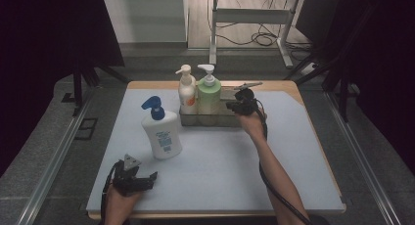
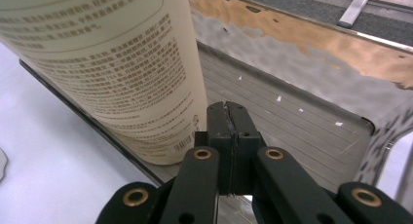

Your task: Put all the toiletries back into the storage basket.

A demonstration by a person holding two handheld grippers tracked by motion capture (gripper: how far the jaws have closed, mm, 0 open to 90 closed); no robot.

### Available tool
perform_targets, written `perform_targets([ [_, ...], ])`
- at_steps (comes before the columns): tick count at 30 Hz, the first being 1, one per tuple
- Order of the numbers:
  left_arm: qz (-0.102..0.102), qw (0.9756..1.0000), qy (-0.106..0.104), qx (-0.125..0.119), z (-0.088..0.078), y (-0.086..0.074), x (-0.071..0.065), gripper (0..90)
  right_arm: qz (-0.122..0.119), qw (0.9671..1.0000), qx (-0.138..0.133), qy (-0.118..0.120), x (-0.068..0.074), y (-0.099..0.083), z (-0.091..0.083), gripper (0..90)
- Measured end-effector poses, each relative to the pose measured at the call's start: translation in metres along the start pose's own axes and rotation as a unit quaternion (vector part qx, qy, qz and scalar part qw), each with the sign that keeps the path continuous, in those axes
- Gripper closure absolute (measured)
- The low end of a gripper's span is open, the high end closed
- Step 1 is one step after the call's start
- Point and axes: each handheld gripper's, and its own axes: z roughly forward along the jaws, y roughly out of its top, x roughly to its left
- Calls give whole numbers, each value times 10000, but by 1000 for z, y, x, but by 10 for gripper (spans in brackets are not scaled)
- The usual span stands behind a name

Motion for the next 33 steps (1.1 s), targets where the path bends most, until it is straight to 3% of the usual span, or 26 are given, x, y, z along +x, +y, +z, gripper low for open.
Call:
perform_targets([
  [13, 6, 10000, 4, 7, 0, 0, 0, 120, 57, 9999, 113, -98, 5, -1, 18, 899],
  [25, -2, 10000, -1, 4, 0, 0, 0, 120, 70, 9996, 248, 138, 14, 0, 29, 899],
  [28, -2, 10000, 0, 5, 0, 0, 0, 120, 0, 9996, 255, 73, 17, 1, 29, 899],
  [33, -3, 10000, 1, 7, 0, 0, 0, 120, 83, 9996, 245, 119, 16, 0, 29, 899],
])
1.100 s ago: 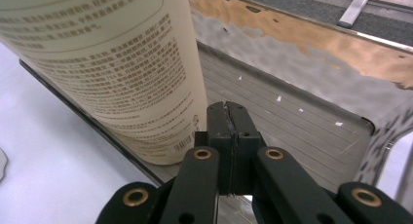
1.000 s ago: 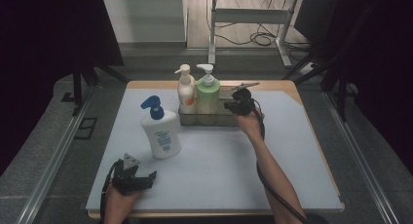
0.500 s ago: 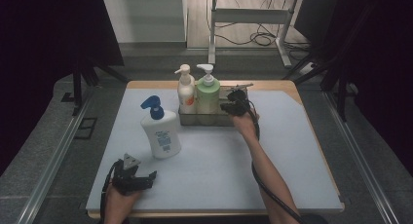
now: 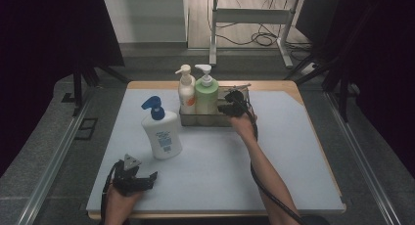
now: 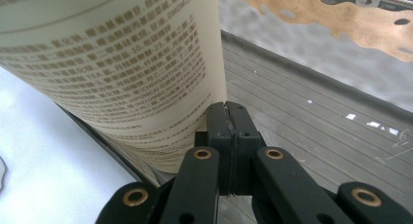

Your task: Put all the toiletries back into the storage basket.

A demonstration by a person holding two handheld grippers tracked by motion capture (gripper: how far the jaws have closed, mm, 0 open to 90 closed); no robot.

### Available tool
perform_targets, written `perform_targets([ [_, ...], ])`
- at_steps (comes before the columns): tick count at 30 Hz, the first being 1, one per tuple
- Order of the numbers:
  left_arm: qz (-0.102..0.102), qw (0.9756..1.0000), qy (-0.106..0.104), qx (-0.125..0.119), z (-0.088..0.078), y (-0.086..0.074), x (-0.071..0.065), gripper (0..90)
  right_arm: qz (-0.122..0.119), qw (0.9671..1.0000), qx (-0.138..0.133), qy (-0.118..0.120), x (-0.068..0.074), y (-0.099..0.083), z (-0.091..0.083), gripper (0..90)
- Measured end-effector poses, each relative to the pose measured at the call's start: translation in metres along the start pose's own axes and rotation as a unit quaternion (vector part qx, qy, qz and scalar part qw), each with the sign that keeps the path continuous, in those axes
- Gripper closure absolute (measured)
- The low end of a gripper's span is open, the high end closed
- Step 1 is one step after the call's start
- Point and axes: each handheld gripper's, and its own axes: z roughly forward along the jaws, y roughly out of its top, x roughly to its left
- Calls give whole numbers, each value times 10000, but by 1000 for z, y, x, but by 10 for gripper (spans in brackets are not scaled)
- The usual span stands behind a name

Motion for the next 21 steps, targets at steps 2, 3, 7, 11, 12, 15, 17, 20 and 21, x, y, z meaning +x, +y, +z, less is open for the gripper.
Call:
perform_targets([
  [2, 0, 10000, 0, 0, 0, 0, 0, 119, 5, 10000, 0, 5, 0, 0, 0, 899],
  [3, -2, 10000, 0, 0, 0, 0, 0, 120, 7, 10000, 0, 5, 0, 0, 0, 899],
  [7, -2, 10000, 0, 0, 0, 0, 0, 120, 12, 10000, -11, 12, 0, 0, 0, 899],
  [11, 0, 10000, 0, 0, 0, 0, 0, 120, 17, 10000, -32, 25, 1, -1, 0, 899],
  [12, -1, 10000, 0, -1, 0, 0, 0, 120, 13, 10000, -29, 30, 1, -1, -1, 898],
  [15, 5, 10000, 3, 1, 0, 0, 0, 120, -34, 10000, -12, 5, 1, -1, -1, 883],
  [17, 7, 10000, 6, 1, 0, 0, 0, 120, -39, 10000, -16, 1, 1, -1, -2, 863],
  [20, 8, 10000, 9, 2, 0, 0, 0, 120, -55, 10000, -56, 55, 0, -3, -6, 837],
  [21, 9, 10000, 10, 2, 0, 0, 0, 120, -84, 9999, -80, 72, 0, -3, -8, 830],
])
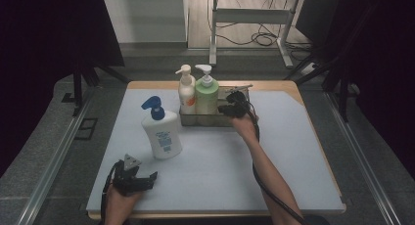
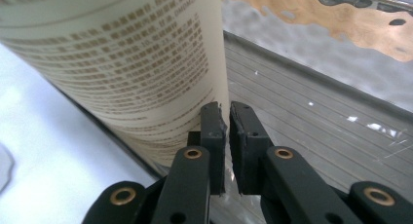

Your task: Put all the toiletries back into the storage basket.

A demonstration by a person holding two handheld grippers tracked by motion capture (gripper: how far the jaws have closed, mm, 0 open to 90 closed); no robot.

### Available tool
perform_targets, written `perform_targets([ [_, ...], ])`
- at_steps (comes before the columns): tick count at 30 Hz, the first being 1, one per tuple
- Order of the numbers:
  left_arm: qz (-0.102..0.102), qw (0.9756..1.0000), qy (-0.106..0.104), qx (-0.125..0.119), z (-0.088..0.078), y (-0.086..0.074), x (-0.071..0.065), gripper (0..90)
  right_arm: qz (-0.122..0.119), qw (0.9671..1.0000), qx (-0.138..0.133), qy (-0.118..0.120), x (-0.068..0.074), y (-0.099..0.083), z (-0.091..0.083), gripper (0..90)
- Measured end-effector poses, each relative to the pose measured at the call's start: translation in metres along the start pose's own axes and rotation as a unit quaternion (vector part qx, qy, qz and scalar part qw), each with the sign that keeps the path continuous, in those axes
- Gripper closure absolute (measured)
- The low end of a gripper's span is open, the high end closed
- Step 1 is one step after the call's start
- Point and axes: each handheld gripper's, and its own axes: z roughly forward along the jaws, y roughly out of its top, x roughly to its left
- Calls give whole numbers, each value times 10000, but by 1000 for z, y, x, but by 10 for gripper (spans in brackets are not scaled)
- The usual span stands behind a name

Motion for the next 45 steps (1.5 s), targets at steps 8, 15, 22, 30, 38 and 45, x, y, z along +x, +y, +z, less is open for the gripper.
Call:
perform_targets([
  [8, -2, 10000, 6, 0, 0, 0, 0, 120, -202, 9998, -90, -5, 5, 1, -12, 782],
  [15, 3, 10000, 13, 20, 0, 0, -1, 123, -265, 9995, -164, -56, 5, -3, -26, 600],
  [22, -7, 10000, 7, 4, 0, 0, 0, 121, -455, 9989, -130, 15, 7, -9, -39, 400],
  [30, -14, 10000, -1, -7, 0, 0, 0, 120, -736, 9969, -274, -74, 10, -21, -57, 273],
  [38, -16, 10000, -1, -8, 0, 0, 0, 120, -831, 9962, -275, 5, 14, -30, -72, 187],
  [45, -16, 10000, -3, -7, 0, 0, 0, 120, -994, 9946, -269, 88, 21, -38, -79, 147],
])
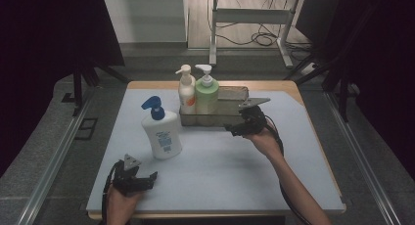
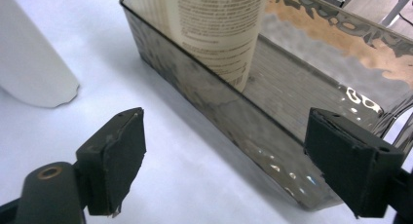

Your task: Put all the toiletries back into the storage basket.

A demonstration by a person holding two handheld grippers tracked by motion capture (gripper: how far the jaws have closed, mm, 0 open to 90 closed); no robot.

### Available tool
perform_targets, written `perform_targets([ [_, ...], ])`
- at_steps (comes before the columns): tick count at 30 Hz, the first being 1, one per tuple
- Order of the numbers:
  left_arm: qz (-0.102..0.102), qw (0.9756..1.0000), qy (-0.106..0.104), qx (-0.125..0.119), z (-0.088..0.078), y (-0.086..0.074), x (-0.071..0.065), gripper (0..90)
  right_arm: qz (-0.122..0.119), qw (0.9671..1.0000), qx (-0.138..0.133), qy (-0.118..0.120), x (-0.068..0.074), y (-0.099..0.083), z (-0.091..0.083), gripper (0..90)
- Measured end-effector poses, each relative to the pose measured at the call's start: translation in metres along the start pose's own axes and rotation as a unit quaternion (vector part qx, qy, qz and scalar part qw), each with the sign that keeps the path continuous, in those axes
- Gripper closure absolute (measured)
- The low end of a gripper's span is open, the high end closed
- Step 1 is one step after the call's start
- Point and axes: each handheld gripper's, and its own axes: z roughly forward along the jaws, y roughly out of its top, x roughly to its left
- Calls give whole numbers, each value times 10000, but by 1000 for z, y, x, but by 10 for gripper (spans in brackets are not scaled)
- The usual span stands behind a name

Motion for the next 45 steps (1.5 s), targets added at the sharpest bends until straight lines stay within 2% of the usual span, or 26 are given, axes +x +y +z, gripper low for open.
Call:
perform_targets([
  [15, -7, 10000, 1, 8, 0, 0, 0, 119, -236, 9997, 44, 46, 15, -19, -21, 127],
  [28, -5, 10000, -2, 12, 0, 0, 0, 119, -256, 9997, -3, 3, 20, -34, -37, 55],
  [37, -4, 10000, 2, 13, 0, 0, 0, 119, -103, 9999, 26, -29, 20, -51, -49, 44],
  [45, -13, 10000, -1, 15, 0, 0, 0, 119, -107, 9998, 7, -150, 20, -65, -60, 40],
])
